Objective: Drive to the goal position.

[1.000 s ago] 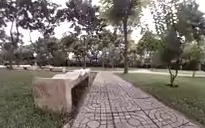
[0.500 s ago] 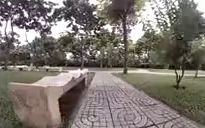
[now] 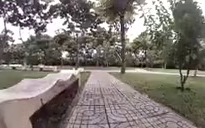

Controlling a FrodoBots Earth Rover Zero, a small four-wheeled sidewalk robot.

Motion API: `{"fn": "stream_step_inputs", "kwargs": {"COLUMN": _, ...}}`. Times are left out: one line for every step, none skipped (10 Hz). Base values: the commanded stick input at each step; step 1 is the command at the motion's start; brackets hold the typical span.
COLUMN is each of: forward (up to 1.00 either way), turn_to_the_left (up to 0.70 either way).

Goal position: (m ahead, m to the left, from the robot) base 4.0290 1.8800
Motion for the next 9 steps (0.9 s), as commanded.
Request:
{"fn": "stream_step_inputs", "kwargs": {"forward": 0.70, "turn_to_the_left": 0.00}}
{"fn": "stream_step_inputs", "kwargs": {"forward": 0.70, "turn_to_the_left": 0.00}}
{"fn": "stream_step_inputs", "kwargs": {"forward": 0.70, "turn_to_the_left": 0.00}}
{"fn": "stream_step_inputs", "kwargs": {"forward": 0.70, "turn_to_the_left": 0.00}}
{"fn": "stream_step_inputs", "kwargs": {"forward": 0.70, "turn_to_the_left": 0.00}}
{"fn": "stream_step_inputs", "kwargs": {"forward": 0.70, "turn_to_the_left": 0.00}}
{"fn": "stream_step_inputs", "kwargs": {"forward": 0.70, "turn_to_the_left": 0.00}}
{"fn": "stream_step_inputs", "kwargs": {"forward": 0.70, "turn_to_the_left": 0.00}}
{"fn": "stream_step_inputs", "kwargs": {"forward": 0.70, "turn_to_the_left": 0.00}}
